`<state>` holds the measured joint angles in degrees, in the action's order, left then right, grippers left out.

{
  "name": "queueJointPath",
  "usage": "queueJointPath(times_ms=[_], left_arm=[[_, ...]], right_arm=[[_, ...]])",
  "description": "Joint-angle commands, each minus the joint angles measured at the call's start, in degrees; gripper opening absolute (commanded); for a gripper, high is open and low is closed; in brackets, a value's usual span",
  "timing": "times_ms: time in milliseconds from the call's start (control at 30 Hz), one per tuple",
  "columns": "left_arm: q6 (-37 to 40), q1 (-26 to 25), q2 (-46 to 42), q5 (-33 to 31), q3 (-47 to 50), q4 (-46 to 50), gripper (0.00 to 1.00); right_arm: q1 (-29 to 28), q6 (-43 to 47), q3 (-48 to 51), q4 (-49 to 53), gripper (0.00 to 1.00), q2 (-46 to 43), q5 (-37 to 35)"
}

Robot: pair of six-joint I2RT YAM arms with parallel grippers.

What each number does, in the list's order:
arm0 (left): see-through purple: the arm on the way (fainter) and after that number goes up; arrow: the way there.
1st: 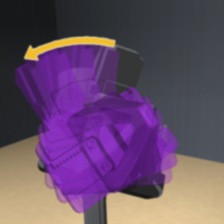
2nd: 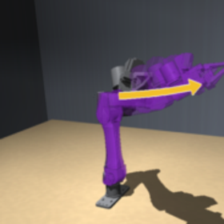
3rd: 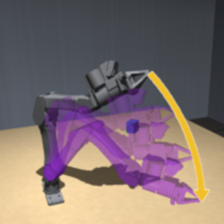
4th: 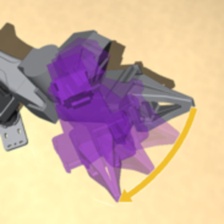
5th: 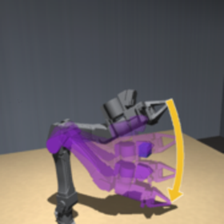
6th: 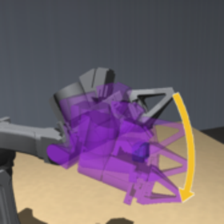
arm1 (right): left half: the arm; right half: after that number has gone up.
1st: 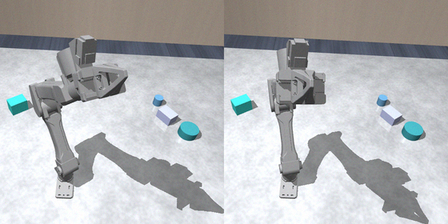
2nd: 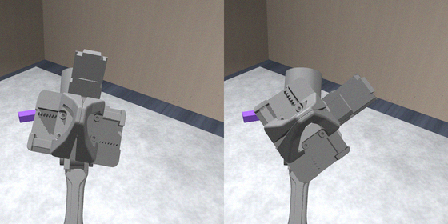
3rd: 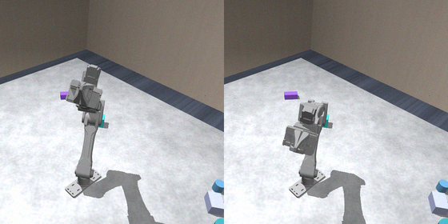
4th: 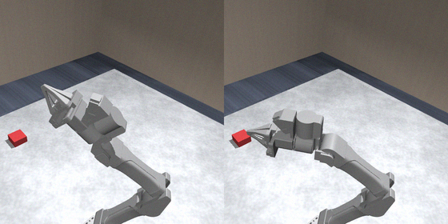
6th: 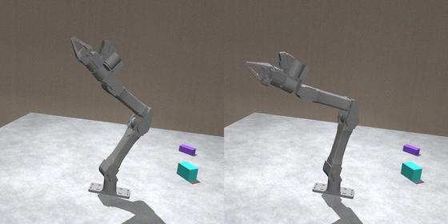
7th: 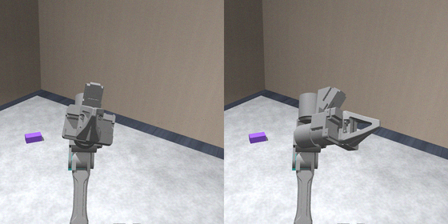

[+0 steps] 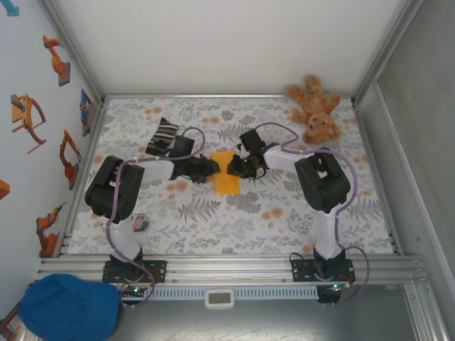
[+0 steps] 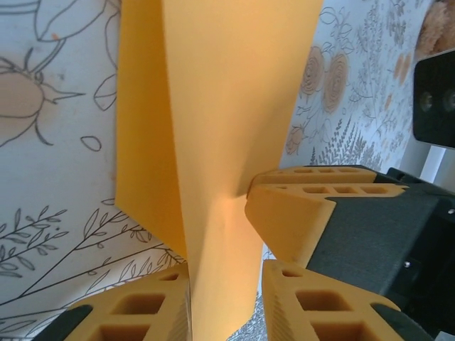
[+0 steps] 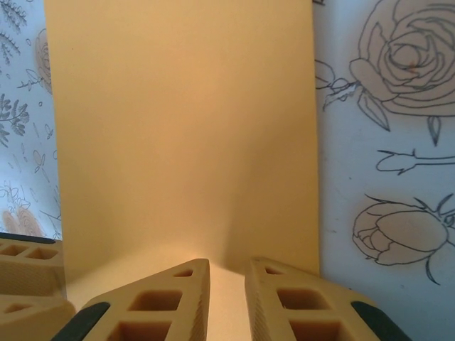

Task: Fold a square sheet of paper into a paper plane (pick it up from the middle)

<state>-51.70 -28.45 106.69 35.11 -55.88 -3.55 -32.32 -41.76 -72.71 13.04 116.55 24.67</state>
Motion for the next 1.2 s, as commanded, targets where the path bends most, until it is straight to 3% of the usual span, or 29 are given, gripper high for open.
queueJointPath(times_ms=[0,200,567,733,933,1167], left_arm=[[-0.02,0.12,1.04,-0.66,-1.32,2.28,0.24],[-1.93,0.19,1.15,-0.71,-1.8,1.51,0.0],[-8.07,1.6,-0.7,-3.35,-4.88,7.27,0.0],[-10.62,1.9,0.31,-3.37,-7.21,9.16,0.0],[-11.4,2.13,1.45,-3.13,-7.81,9.17,0.0],[-11.71,2.34,1.43,-2.29,-7.7,9.11,0.0]], right_arm=[[0.32,-0.34,2.48,1.34,0.24,-0.04,-2.91],[1.16,-0.03,4.16,-5.17,0.32,-6.08,-3.95],[0.63,19.16,19.41,-19.19,0.61,-22.86,-18.83],[-2.51,27.03,23.05,-25.09,0.63,-24.66,-17.04],[-10.49,42.77,28.09,-34.85,0.65,-24.17,-16.34],[-16.08,52.08,26.3,-34.86,0.66,-19.32,-23.5]])
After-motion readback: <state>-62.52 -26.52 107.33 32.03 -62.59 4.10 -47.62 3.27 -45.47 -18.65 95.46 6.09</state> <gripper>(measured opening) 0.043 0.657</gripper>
